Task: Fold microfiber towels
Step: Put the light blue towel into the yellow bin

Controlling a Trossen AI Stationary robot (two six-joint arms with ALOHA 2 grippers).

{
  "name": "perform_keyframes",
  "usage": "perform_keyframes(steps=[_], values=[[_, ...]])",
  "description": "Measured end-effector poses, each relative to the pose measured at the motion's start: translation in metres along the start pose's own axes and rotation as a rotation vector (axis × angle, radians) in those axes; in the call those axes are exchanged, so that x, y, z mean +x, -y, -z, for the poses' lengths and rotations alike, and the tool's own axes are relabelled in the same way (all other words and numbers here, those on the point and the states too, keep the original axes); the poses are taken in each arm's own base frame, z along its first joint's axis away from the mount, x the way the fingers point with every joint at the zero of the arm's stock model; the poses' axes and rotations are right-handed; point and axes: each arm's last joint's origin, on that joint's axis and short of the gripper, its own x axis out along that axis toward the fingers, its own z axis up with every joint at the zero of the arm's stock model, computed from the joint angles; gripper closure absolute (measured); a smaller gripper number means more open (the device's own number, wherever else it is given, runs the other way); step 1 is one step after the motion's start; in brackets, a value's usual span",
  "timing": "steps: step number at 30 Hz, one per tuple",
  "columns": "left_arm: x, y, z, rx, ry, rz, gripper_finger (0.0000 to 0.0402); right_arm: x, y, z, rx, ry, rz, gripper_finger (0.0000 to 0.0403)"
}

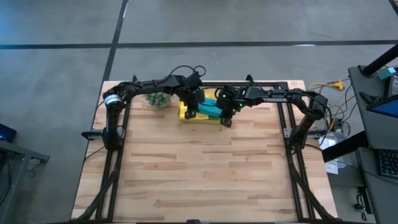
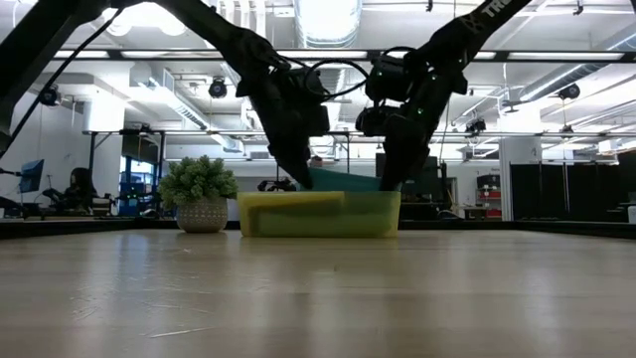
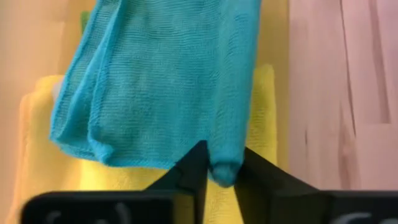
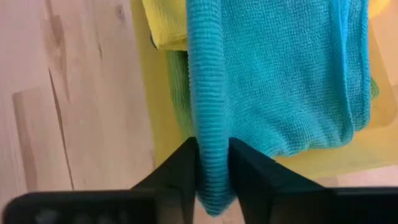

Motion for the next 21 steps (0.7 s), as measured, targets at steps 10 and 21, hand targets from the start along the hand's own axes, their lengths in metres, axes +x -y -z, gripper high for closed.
perform_keyframes(steps=[10,21], values=[[-0.02,0.003,0.003,-0.062,-0.057,0.036,0.0244,-0.037,-0.006,-0.013,-0.02,0.085,-0.013,0.0243],[-0.047,0.011,-0.001,-0.184,0.005,0.007,0.0233,-0.038,-0.006,-0.027,0.011,0.272,-0.055,0.0269]])
